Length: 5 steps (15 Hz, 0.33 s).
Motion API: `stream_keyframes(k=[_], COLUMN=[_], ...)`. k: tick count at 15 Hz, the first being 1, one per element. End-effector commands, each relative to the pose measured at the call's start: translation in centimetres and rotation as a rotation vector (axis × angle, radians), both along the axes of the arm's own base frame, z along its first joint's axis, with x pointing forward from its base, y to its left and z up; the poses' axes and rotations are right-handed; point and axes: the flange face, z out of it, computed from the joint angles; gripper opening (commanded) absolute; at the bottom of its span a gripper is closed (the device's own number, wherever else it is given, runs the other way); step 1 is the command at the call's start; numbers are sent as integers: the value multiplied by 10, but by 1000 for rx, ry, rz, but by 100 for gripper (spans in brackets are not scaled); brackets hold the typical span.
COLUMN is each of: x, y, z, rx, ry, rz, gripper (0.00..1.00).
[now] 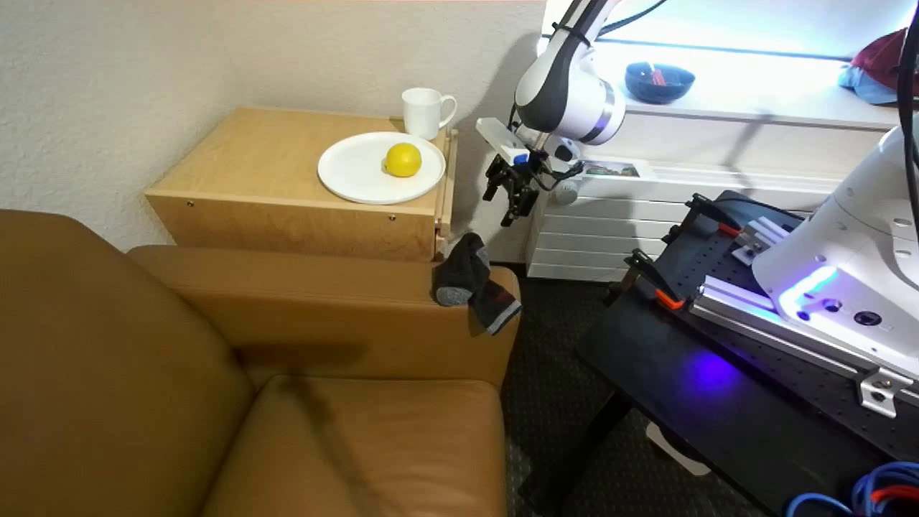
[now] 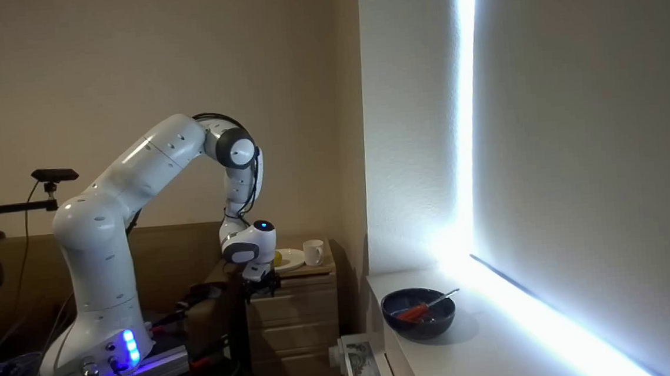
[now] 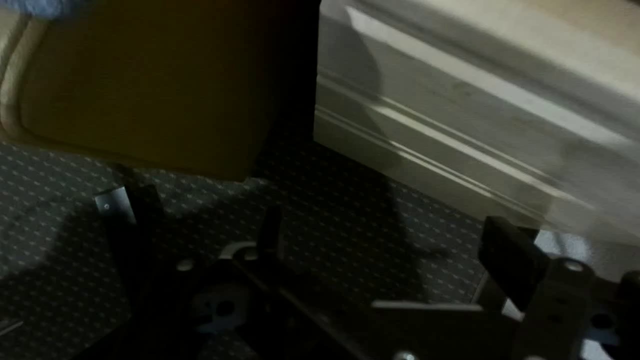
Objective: Open the trash can
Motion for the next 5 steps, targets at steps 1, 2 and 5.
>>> stream_keyframes(k=[1,2,5], x=[-24,-30,-25], y=[-27,-36,-37], z=[7,13,2], rx=[-107,-119,-114], ry=[30,41,31], rz=[28,31,22], gripper=[100,100,100])
